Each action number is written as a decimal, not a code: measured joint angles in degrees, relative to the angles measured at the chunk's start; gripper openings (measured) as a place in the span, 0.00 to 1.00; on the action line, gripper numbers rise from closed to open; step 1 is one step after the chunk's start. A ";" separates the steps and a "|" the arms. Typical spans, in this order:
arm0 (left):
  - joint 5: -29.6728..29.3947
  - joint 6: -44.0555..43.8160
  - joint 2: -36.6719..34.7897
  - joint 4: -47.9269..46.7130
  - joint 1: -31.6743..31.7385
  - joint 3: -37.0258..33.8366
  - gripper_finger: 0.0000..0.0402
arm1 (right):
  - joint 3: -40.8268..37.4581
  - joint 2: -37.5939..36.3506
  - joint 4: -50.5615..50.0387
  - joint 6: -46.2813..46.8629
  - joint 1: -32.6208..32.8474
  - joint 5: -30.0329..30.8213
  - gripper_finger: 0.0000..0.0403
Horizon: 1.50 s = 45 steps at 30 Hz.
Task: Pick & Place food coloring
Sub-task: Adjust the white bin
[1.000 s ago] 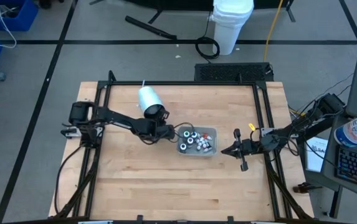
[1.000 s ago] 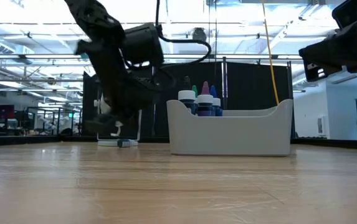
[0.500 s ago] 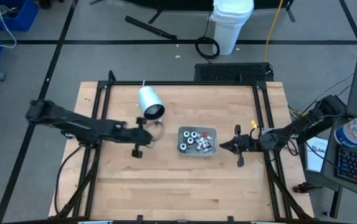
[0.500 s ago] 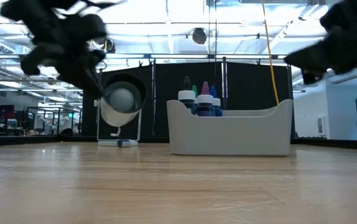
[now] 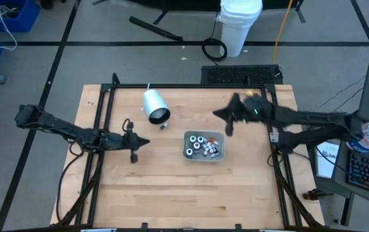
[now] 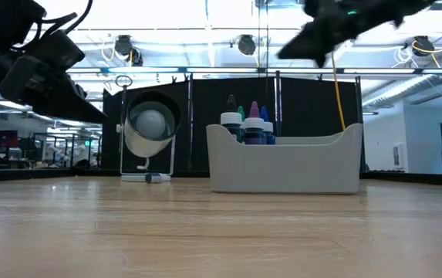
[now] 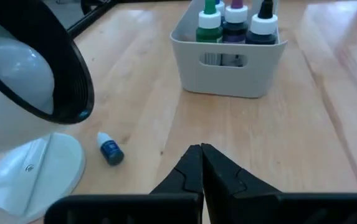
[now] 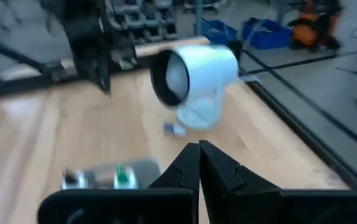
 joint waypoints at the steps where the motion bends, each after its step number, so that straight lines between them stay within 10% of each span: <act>1: -0.16 -0.04 0.16 0.83 0.02 -0.35 0.01 | 2.03 2.36 0.24 -0.20 -2.51 -3.83 0.00; 15: -2.23 -2.95 0.45 2.06 0.10 -0.57 0.01 | 34.21 44.92 -1.39 2.36 -11.07 -26.36 0.00; 23: -2.23 -4.57 0.50 1.80 0.08 -0.57 0.06 | 36.62 51.13 -0.87 2.40 -8.85 -25.75 0.00; 31: -7.76 -15.96 6.01 1.68 0.08 -0.54 0.04 | 36.53 52.12 -2.03 3.58 -7.02 -10.50 0.00; 45: -11.77 -18.85 19.36 11.37 0.25 -0.57 0.01 | 30.30 52.17 6.02 8.73 -5.40 -9.59 0.00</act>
